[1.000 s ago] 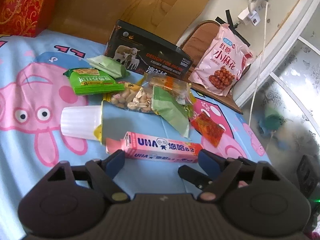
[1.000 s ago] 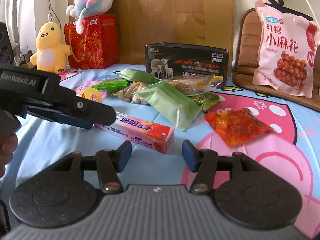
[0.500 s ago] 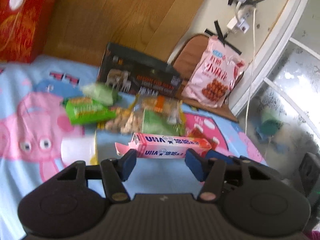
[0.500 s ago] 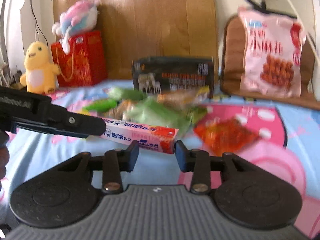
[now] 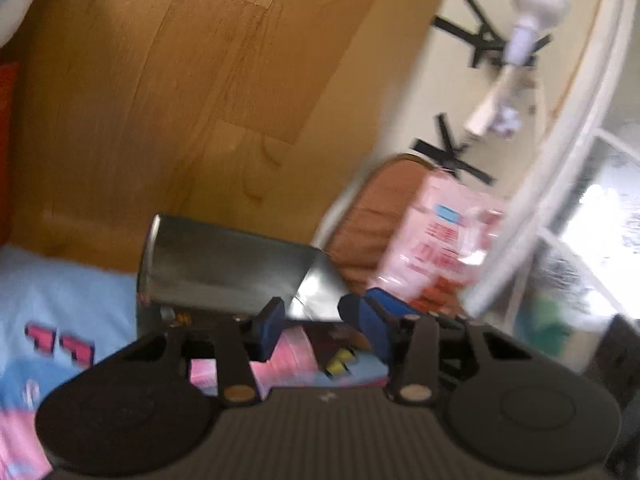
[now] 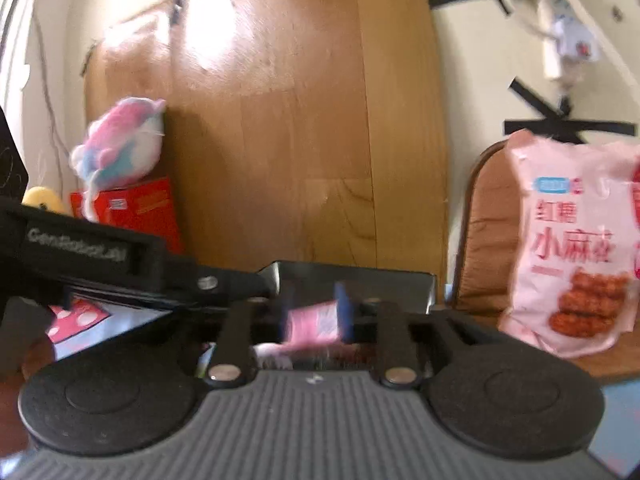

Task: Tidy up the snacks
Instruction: 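Carry the pink box into the black box and open the left tool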

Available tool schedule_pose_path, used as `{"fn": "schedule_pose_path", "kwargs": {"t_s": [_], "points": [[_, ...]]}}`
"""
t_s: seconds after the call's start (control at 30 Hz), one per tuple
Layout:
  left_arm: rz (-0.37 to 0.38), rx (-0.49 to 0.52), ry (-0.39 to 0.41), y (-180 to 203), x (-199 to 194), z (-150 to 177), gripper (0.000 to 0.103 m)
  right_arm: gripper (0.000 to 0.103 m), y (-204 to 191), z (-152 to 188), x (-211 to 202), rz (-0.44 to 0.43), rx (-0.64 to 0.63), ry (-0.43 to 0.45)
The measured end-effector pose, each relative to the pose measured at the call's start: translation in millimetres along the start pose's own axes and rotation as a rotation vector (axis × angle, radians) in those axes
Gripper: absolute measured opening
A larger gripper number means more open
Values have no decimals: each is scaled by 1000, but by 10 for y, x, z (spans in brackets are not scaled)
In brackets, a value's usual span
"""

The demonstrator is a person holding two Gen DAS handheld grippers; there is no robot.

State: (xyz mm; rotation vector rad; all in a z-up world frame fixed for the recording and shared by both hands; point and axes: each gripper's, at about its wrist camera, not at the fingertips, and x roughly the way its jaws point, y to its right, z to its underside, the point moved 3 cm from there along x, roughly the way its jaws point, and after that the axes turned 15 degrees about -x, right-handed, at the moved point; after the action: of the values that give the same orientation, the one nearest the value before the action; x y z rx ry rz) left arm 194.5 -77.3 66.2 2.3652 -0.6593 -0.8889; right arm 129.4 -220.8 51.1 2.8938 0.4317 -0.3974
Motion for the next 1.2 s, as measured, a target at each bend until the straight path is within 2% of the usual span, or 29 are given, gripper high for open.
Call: {"fn": "schedule_pose_path", "kwargs": {"t_s": [0.03,0.1,0.17,0.2,0.3,0.47,0.53,0.57,0.6,0.7,0.73,0.9,0.97,1.03,1.1,1.2], "points": [[6,-21,4,-48,60,-39,42,24,2,-19,114,29,-17,-16],[49,-118,-18,-209,124,-109,42,24,67,-17,289,30,-12,-24],[73,-137,5,-352,49,-165,42,24,198,31,415,36,33,-60],[56,-125,28,-421,-7,-190,46,24,255,59,429,32,51,-64],[-47,-109,57,-694,-172,-241,46,25,383,117,372,31,66,-57],[-63,-165,1,-1003,-290,-192,46,32,542,323,158,21,111,-63],[-67,-157,-31,-990,-217,-149,50,37,542,395,170,4,111,-92],[-75,-146,-48,-959,-154,-120,55,37,528,440,179,-17,111,-114],[-91,-131,-62,-927,-92,-93,60,37,495,471,206,-49,114,-139],[-136,-98,-88,-889,118,1,64,42,351,532,357,-136,90,-215],[-148,-107,-106,-923,194,22,64,48,319,542,425,-155,93,-241],[-169,-169,-185,-1092,439,103,64,58,334,578,735,-198,198,-300],[-146,-196,-199,-1102,436,95,60,57,360,638,861,-230,264,-332],[-135,-185,-221,-1071,436,131,55,45,346,706,919,-257,305,-366],[-128,-179,-219,-1042,378,157,55,41,293,690,824,-265,303,-338],[-86,-206,-193,-963,201,144,55,37,216,580,587,-225,247,-266]]}}
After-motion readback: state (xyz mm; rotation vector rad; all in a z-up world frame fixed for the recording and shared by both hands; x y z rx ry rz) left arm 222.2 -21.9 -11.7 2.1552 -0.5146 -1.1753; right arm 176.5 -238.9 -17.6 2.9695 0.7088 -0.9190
